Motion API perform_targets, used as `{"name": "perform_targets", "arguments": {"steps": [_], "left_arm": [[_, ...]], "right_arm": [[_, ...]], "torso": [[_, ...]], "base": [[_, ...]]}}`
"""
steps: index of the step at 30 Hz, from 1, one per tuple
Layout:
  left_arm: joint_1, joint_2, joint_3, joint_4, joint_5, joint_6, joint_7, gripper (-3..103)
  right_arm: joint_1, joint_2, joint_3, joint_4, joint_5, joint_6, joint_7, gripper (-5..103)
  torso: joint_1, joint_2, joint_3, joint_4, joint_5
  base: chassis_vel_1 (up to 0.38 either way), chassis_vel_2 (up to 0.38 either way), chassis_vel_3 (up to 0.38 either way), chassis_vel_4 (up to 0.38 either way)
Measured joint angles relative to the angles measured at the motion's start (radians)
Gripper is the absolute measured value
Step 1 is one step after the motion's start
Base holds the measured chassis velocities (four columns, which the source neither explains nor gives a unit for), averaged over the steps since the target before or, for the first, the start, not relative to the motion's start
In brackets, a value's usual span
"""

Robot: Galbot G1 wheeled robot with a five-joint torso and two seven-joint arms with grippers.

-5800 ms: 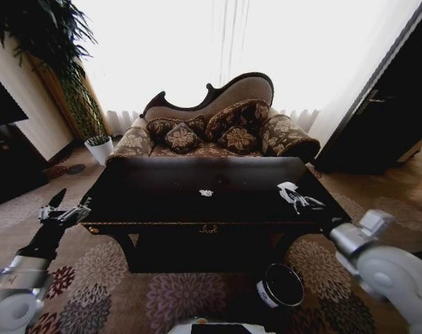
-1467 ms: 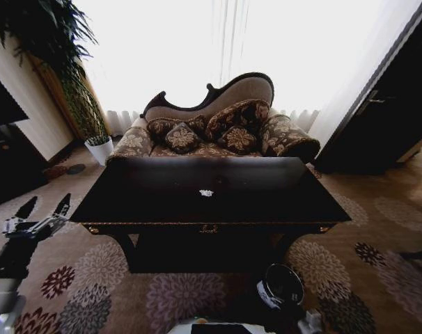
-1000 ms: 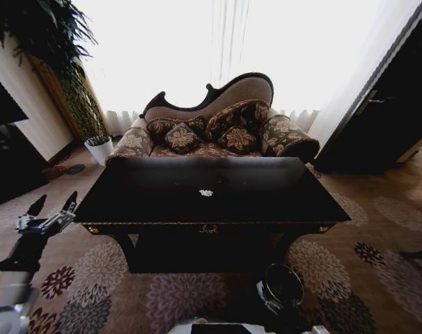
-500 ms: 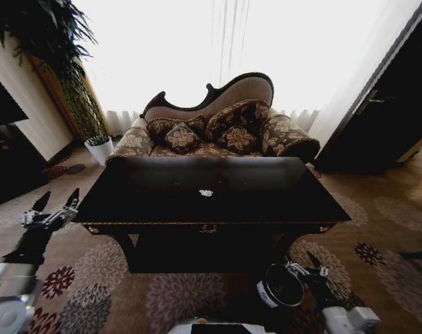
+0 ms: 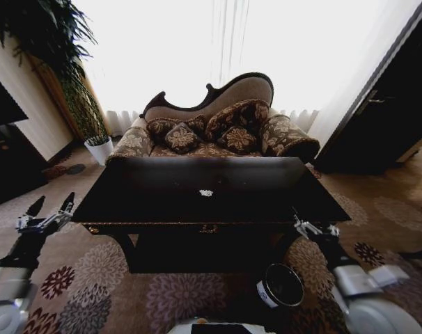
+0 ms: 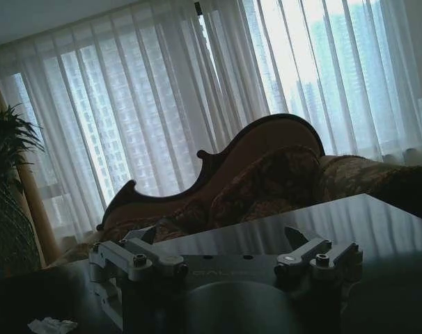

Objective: Move to the front of the table and place the trash on the table into the trash bin.

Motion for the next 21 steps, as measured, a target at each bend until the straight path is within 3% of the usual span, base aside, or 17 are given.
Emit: {"name": "perform_targets", "arguments": {"steps": [5, 14, 18, 21], "left_arm": [[0.017, -0.008, -0.004, -0.015, 0.005, -0.001, 0.001, 100], [0.024, 0.0, 0.02, 0.002, 0.03, -0.005, 0.003, 100], [0.034, -0.004, 0.007, 0.003, 0.033, -0.008, 0.004, 100], [0.041, -0.011, 0.004, -0.002, 0.042, -0.009, 0.005, 100]], "right_arm": [[0.139, -0.085, -0.054, 0.006, 0.018, -0.018, 0.058, 100], [0.287, -0.145, -0.143, 0.068, 0.023, -0.075, 0.107, 100], [0.371, -0.207, -0.224, 0.023, 0.019, -0.101, 0.128, 100], [0.458, -0.292, -0.306, -0.047, 0.017, -0.103, 0.151, 100]], "torso": [[0.0, 0.0, 0.0, 0.0003, 0.0001], [0.0, 0.0, 0.0, 0.0, -0.0002], [0.0, 0.0, 0.0, -0.0002, -0.0001], [0.0, 0.0, 0.0, 0.0001, -0.0001]], "base": [[0.0, 0.0, 0.0, 0.0], [0.0, 0.0, 0.0, 0.0], [0.0, 0.0, 0.0, 0.0], [0.0, 0.0, 0.0, 0.0]]}}
